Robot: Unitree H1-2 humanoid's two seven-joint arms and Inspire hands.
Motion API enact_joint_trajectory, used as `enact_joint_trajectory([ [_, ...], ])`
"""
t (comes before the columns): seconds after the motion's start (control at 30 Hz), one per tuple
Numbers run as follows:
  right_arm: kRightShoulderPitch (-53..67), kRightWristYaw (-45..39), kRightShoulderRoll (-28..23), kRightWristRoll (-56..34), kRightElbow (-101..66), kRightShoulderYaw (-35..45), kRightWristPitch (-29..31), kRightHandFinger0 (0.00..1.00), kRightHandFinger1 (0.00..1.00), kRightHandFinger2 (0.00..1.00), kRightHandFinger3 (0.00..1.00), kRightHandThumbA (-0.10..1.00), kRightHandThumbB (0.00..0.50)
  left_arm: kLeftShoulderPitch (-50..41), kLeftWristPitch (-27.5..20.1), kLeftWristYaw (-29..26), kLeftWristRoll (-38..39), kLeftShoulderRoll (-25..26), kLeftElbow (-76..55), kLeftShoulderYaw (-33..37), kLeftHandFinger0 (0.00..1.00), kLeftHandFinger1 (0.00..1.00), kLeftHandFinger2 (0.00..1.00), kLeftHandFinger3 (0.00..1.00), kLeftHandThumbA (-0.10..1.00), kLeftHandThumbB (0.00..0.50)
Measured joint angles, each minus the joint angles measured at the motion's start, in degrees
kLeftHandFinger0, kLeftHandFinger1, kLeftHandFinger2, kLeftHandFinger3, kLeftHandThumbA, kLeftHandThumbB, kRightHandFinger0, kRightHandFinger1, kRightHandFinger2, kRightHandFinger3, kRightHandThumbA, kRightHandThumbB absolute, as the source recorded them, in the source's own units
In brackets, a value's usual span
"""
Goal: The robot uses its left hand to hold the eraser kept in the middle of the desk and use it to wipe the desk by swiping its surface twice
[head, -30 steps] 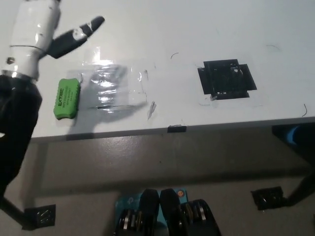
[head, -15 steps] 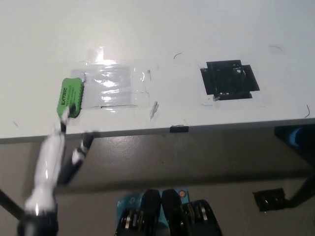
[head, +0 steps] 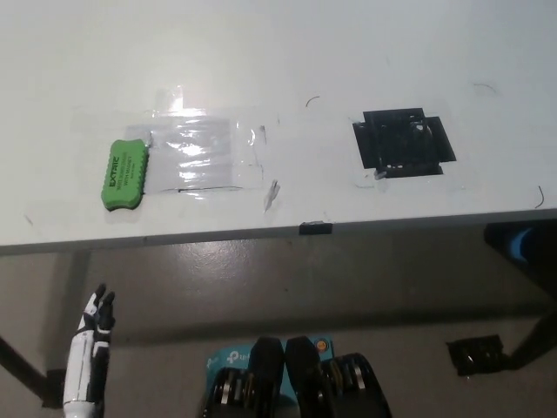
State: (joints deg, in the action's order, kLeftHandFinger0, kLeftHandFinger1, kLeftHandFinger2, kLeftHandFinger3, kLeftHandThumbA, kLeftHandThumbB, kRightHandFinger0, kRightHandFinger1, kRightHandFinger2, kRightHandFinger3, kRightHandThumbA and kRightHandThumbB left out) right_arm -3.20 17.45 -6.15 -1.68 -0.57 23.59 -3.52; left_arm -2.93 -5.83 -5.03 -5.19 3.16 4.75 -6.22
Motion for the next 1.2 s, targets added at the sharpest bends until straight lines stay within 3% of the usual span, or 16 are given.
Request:
enact_joint_trajectory([
  [0.07, -0.1, -0.1, -0.1, -0.1, 0.0, 0.0, 0.0, 1.00, 1.00, 1.00, 1.00, 1.00, 0.090, 0.5, 0.4, 0.4, 2.0, -0.6, 0.5, -0.6, 1.00, 1.00, 1.00, 1.00, 1.00, 0.385],
  [0.27, -0.2, -0.2, -0.5, -0.1, 0.0, -0.5, 0.0, 1.00, 1.00, 1.00, 1.00, 1.00, 0.107, 1.3, 1.1, 1.1, 5.9, -1.2, 1.9, -1.4, 1.00, 1.00, 1.00, 1.00, 1.00, 0.415],
  [0.37, -0.2, -0.2, -0.5, -0.2, 0.2, -0.6, 0.0, 1.00, 1.00, 1.00, 1.00, 1.00, 0.081, 1.4, 1.8, 1.2, 6.8, -1.2, 2.0, -1.5, 1.00, 1.00, 1.00, 1.00, 1.00, 0.459],
  [0.4, -0.3, -0.2, -0.5, -0.3, 0.2, -0.5, 0.0, 1.00, 1.00, 1.00, 1.00, 1.00, 0.041, 1.5, 2.1, 1.2, 6.9, -1.1, 2.0, -1.4, 1.00, 1.00, 1.00, 1.00, 1.00, 0.429],
  [0.6, -0.2, -0.3, -0.5, -1.7, 0.1, -0.5, -0.1, 1.00, 1.00, 1.00, 1.00, 1.00, 0.040, 1.6, 2.5, 1.2, 6.4, -0.7, 1.9, -0.3, 1.00, 1.00, 1.00, 1.00, 1.00, 0.475],
  [0.63, -0.2, -0.3, -0.5, -1.7, 0.1, -0.5, -0.1, 1.00, 1.00, 1.00, 1.00, 1.00, 0.055, 1.7, 2.6, 1.2, 6.4, -0.7, 1.9, -0.3, 1.00, 1.00, 1.00, 1.00, 1.00, 0.463],
  [0.7, -0.2, -0.3, -0.5, -2.0, 0.1, -0.5, -0.1, 1.00, 1.00, 1.00, 1.00, 1.00, 0.035, 1.7, 3.0, 1.2, 6.6, -0.6, 1.8, -0.4, 1.00, 1.00, 1.00, 1.00, 1.00, 0.410],
  [0.77, -0.2, -0.3, -0.5, -2.1, 0.1, -0.5, -0.1, 1.00, 1.00, 1.00, 1.00, 1.00, 0.012, 1.7, 3.0, 1.2, 6.8, -0.6, 1.8, -0.5, 1.00, 1.00, 1.00, 1.00, 1.00, 0.413],
  [0.87, -0.2, -0.3, -0.5, -2.2, 0.1, -0.5, -0.1, 1.00, 1.00, 1.00, 1.00, 1.00, 0.066, 2.1, 3.1, 1.1, 7.0, -0.5, 1.8, -0.6, 1.00, 1.00, 1.00, 1.00, 1.00, 0.391],
  [0.93, -0.3, -0.3, -0.5, -2.4, 0.1, -0.5, -0.1, 1.00, 1.00, 1.00, 1.00, 1.00, 0.076, 2.6, 3.1, 1.2, 7.6, -0.5, 1.8, -0.8, 1.00, 1.00, 1.00, 1.00, 1.00, 0.390],
  [1.0, -0.2, -0.3, -0.5, -2.4, 0.1, -0.5, -0.1, 1.00, 1.00, 1.00, 1.00, 1.00, 0.133, 3.0, 3.1, 1.2, 8.1, -0.5, 1.8, -0.9, 1.00, 1.00, 1.00, 1.00, 1.00, 0.403],
  [1.07, -0.2, -0.3, -0.5, -2.5, 0.1, -0.5, -0.1, 1.00, 1.00, 1.00, 1.00, 1.00, 0.123, 3.2, 3.2, 1.2, 8.2, -0.5, 1.8, -0.8, 1.00, 1.00, 1.00, 1.00, 1.00, 0.386],
  [1.13, -0.2, -0.4, -0.5, -2.6, 0.1, -0.5, -0.1, 1.00, 1.00, 1.00, 1.00, 1.00, 0.067, 3.3, 3.2, 1.2, 8.4, -0.4, 1.8, -0.8, 1.00, 1.00, 1.00, 1.00, 1.00, 0.385],
  [1.2, -0.2, -0.4, -0.5, -2.7, 0.1, -0.5, -0.1, 1.00, 1.00, 1.00, 1.00, 1.00, 0.060, 3.3, 3.3, 1.2, 8.5, -0.4, 1.8, -0.8, 1.00, 1.00, 1.00, 1.00, 1.00, 0.400],
])
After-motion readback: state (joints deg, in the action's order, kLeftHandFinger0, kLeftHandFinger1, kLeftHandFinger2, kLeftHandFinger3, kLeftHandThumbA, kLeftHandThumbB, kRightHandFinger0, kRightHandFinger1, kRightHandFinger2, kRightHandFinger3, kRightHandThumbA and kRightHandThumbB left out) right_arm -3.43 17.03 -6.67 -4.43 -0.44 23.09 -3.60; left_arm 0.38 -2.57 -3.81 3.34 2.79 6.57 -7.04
